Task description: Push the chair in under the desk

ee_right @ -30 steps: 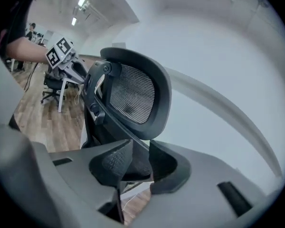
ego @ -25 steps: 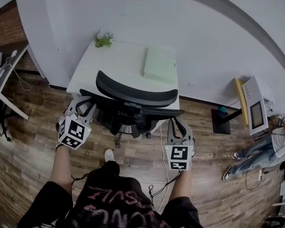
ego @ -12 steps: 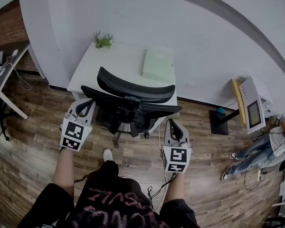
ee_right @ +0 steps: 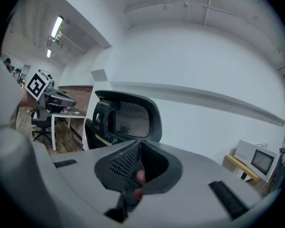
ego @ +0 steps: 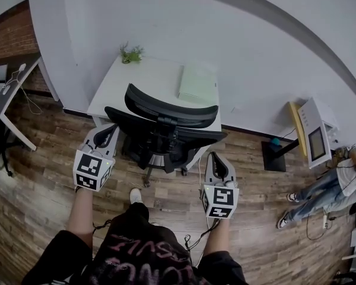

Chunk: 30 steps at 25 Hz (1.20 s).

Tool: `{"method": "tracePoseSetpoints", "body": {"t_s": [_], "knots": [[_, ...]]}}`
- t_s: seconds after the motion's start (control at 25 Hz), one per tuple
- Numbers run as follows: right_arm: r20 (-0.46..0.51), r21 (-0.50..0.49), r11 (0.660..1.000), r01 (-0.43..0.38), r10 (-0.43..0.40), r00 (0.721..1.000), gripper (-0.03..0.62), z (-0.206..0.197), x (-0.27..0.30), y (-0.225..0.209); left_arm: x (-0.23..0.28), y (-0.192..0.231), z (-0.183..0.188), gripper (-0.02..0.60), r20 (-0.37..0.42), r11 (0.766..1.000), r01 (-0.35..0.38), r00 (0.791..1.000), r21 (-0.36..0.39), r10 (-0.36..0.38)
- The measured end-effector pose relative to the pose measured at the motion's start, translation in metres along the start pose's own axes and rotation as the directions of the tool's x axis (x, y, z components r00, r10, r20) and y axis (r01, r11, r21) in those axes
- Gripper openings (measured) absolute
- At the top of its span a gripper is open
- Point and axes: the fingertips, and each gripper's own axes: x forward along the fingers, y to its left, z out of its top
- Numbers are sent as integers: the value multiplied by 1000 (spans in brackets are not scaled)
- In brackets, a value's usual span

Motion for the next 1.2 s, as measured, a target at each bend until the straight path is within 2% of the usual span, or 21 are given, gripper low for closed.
{"method": "tracePoseSetpoints", "body": {"t_s": [0.16,0.32,0.52,0.64,0.72,0.92,1.2], "knots": [[25,18,1000,9,-9,1000,29,3,-5,-2,-6,-3,5,14,27,1000,31,999,-4,-31],[34,24,1000,-6,5,999,28,9,-6,3,-8,-6,3,14,12,999,37,999,15,-38],[28,4,1000,-4,4,1000,26,12,-7,7,-13,0,6,14,31,1000,13,999,-21,-12],[26,5,1000,-1,1,1000,26,12,-7,7,-15,4,8,14,34,1000,-23,999,13,23],[26,3,1000,0,0,1000,26,13,-6,8,-15,6,10,14,41,999,-34,999,11,33],[23,5,1000,4,-4,1000,26,13,-7,8,-17,9,9,14,47,999,-38,998,-23,39],[26,4,1000,1,-1,1000,26,11,-5,9,-16,7,9,14,57,999,-33,998,-20,34]]}}
